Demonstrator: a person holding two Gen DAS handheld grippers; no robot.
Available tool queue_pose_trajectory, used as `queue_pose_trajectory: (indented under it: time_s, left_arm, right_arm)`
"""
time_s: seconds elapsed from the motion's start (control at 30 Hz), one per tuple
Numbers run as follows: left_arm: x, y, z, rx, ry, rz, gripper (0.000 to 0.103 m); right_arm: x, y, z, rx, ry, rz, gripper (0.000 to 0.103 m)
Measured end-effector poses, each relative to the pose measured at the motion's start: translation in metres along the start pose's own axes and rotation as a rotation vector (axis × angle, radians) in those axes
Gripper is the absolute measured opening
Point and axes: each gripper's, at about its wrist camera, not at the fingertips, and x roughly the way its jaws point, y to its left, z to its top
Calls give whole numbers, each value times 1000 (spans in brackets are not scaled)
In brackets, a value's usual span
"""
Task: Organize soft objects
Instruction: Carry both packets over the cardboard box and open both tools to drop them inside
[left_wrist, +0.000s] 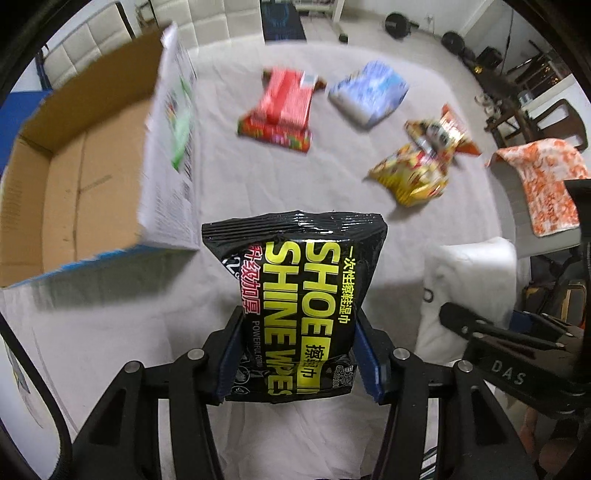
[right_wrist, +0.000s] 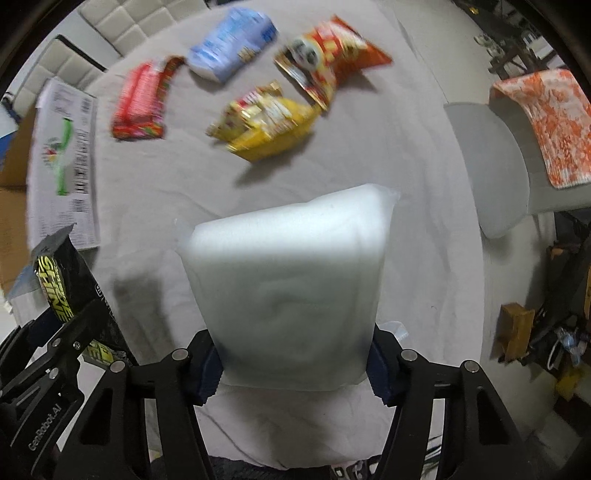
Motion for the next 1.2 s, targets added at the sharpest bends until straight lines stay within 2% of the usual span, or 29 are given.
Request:
queue_pose_trajectory:
  time_s: [0.13,0.37,0.5,0.67,0.83,0.97,1.2]
  left_arm:
    - [-40,8,-5,-2,-75,0,51]
    - [-84,34,1,-38,-167,-30,51]
    - [-115,71,10,-67,-205,-71,51]
    - [-140,129,38,-91,-228,-94,51]
    - [-140,194,77,-114,-226,-49,51]
    - [-126,239,110,-144,-187,-43,51]
    - [-66,298,166,-185,-66,-104,52]
  right_arm:
    - [-37,12,-10,-43,-63,32,66]
    - [-85,66,-26,-122,-154,88,66]
    - [-115,116,-23,-172,-199,123,66]
    - [-135,185,-6,-220,-230,154,66]
    - [-124,253,24,-252,-214,164,66]
    - [-102,299,50,-267,-185,162,66]
    - [-37,361,99,-259,-88,131,66]
